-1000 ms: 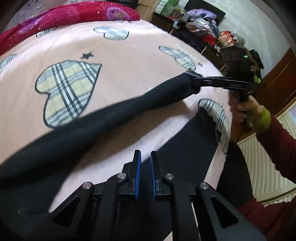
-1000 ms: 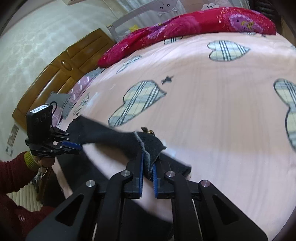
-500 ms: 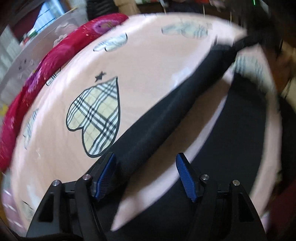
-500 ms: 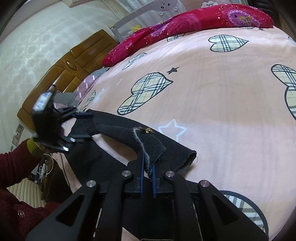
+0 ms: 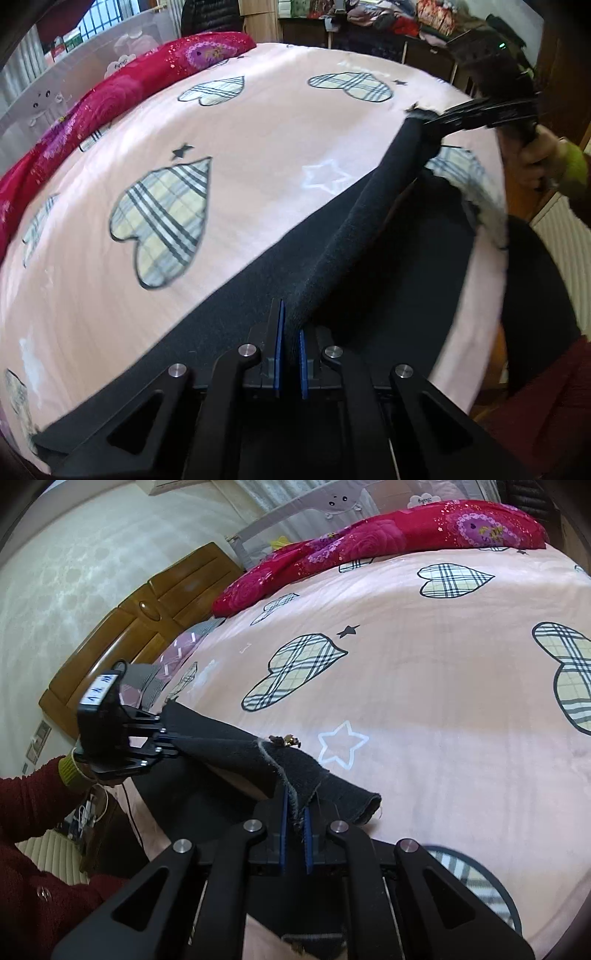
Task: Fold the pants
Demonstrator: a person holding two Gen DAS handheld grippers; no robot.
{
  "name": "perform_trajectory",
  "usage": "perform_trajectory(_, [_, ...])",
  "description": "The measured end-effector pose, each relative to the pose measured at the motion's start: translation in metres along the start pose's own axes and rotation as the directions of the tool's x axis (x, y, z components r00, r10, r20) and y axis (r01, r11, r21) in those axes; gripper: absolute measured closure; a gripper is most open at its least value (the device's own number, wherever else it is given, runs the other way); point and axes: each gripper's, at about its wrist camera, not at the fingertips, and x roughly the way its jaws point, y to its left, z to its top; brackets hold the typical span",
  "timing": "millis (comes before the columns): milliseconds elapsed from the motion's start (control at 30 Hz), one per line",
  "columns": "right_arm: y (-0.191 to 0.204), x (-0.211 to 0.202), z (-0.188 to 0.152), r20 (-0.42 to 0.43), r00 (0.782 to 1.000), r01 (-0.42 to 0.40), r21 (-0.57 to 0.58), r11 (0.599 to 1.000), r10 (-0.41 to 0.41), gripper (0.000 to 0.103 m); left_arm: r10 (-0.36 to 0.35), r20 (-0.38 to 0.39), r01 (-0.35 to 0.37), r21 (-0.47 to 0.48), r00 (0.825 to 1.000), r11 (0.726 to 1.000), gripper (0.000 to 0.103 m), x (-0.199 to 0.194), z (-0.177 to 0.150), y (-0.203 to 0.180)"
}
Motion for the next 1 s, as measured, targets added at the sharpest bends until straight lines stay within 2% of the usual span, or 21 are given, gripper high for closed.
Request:
perform_trajectory(167, [-0.002, -0.001, -0.02, -0.018, 1.0, 0.006, 0.004, 1.0, -0.005, 0.095, -0.059, -0.021, 0.059, -0.027, 0.998, 0.998, 0.099, 0.009, -0.021, -0.028])
perform_trajectory(367, [-0.004, -0.002, -0.042, -0.049, 0.997, 0.052, 0.002, 0.999, -0.052, 0.095, -0.114, -0.022, 0.113, -0.062, 0.993, 0.992, 0.099, 0.015, -0.037, -0.048])
perform_trajectory(700, [0.002, -0.011, -0.065, -0.037, 0.997, 0.063, 0.019, 0.998, -0.062, 0.095, -0.139, 0.006, 0.138, -0.136, 0.99, 0.981, 0.098, 0.011, -0.05, -0.054])
perform_trajectory(833, [0.0, -0.005, -0.075, -0.079, 0.992, 0.103, 0.024, 0.994, -0.1, 0.095, -0.124, 0.005, 0.123, -0.156, 0.992, 0.98, 0.097, 0.017, -0.057, -0.058])
perform_trajectory(900, [0.001, -0.001, -0.079, -0.095, 0.99, 0.109, 0.029, 0.994, -0.106, 0.095, -0.13, 0.0, 0.128, -0.198, 0.991, 0.972, 0.094, 0.022, -0.064, -0.056])
perform_trajectory(967, [0.004, 0.0, -0.082, -0.103, 0.986, 0.133, 0.035, 0.991, -0.129, 0.091, -0.135, 0.014, 0.134, -0.235, 0.991, 0.963, 0.088, 0.018, -0.069, -0.054])
perform_trajectory(1000, [0.006, -0.002, -0.082, -0.095, 0.985, 0.147, 0.045, 0.988, -0.142, 0.085, -0.136, 0.021, 0.136, -0.257, 0.991, 0.957, 0.087, 0.014, -0.072, -0.052])
